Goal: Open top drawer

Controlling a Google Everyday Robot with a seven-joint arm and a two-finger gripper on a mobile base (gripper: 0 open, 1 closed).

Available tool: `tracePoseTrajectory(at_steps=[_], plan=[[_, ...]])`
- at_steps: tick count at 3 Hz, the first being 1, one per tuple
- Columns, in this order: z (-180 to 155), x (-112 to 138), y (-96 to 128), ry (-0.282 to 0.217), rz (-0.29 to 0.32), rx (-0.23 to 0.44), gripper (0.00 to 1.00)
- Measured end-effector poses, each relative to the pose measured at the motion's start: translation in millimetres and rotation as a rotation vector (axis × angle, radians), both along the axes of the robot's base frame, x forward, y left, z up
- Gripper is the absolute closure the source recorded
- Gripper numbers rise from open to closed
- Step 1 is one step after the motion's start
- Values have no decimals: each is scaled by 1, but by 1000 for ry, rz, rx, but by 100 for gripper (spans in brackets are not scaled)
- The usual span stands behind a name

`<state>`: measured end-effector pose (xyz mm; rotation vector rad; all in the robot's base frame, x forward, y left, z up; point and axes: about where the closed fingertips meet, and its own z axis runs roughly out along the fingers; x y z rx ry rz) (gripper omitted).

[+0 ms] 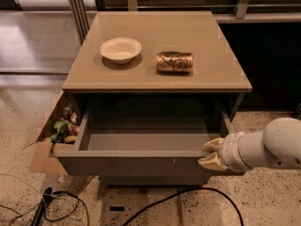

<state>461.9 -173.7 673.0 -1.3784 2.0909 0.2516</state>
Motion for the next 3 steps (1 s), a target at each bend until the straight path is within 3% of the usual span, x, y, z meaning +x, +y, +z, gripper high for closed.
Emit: tracePoseTrajectory(at_steps=[2, 3], plan=[[0, 0, 0, 0, 0, 0, 53], [0, 0, 0, 0, 0, 0, 22]])
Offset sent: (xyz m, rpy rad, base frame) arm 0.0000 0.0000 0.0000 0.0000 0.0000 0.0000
